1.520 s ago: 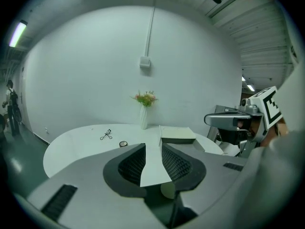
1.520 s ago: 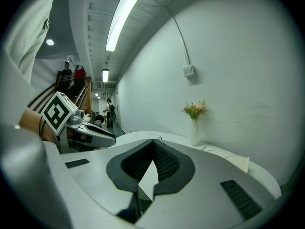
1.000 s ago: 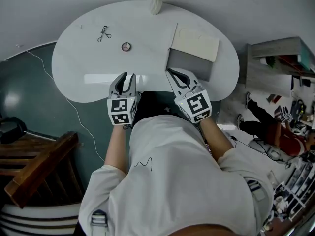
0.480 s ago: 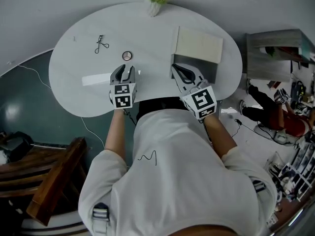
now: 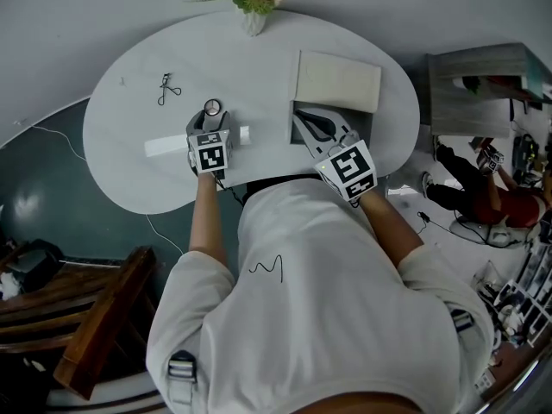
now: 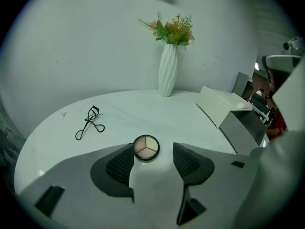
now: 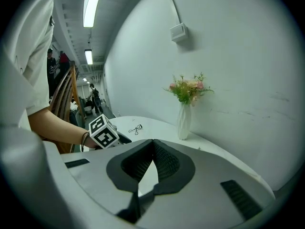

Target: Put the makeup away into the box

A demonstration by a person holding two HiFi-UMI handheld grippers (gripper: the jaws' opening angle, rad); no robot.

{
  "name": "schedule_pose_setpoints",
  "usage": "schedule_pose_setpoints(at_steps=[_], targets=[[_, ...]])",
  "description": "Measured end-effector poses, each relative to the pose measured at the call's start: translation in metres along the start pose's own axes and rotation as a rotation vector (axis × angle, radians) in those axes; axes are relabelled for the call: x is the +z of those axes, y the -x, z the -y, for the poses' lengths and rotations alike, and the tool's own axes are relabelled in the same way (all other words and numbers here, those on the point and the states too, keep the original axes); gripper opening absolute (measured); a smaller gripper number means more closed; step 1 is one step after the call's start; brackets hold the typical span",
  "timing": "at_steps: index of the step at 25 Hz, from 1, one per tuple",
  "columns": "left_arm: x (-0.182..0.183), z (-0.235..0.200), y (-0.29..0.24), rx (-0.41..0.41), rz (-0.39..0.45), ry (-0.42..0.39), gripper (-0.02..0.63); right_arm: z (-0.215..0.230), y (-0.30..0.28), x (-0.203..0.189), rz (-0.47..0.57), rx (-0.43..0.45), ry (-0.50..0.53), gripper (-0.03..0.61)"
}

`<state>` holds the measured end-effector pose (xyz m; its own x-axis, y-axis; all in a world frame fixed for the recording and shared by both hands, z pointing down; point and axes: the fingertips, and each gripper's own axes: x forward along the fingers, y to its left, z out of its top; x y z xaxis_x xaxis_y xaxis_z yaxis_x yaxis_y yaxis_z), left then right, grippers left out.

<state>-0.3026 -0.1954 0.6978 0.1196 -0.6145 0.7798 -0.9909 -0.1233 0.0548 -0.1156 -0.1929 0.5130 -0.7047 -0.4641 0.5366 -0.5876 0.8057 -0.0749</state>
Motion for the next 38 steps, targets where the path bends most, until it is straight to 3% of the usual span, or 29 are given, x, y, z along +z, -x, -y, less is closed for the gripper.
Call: schedule_pose_setpoints(at_steps=[14,22,34,38], targets=[[-0.006,-0.015,-0.032,0.020,-0.059,0.046,0.261,0.025,0.018,-0.011,-0.006,-0.079,-0.050,-0.002],[-0.004,0.004,-0.027,0.010,-0.063,-0.045,0.232,0.021,0.011,-0.007,0.001,-0.048,-0.044,-0.002],[0.013,0.041,0.004,-0.054,0.000,-0.072,0.230,0.018,0.001,-0.010,-0.002,-0.004,-0.024,-0.002],[0.031,0.053,0.019,-0.079,0.029,-0.040,0.230,0.021,0.001,-0.010,0.004,0.002,-0.035,-0.002]])
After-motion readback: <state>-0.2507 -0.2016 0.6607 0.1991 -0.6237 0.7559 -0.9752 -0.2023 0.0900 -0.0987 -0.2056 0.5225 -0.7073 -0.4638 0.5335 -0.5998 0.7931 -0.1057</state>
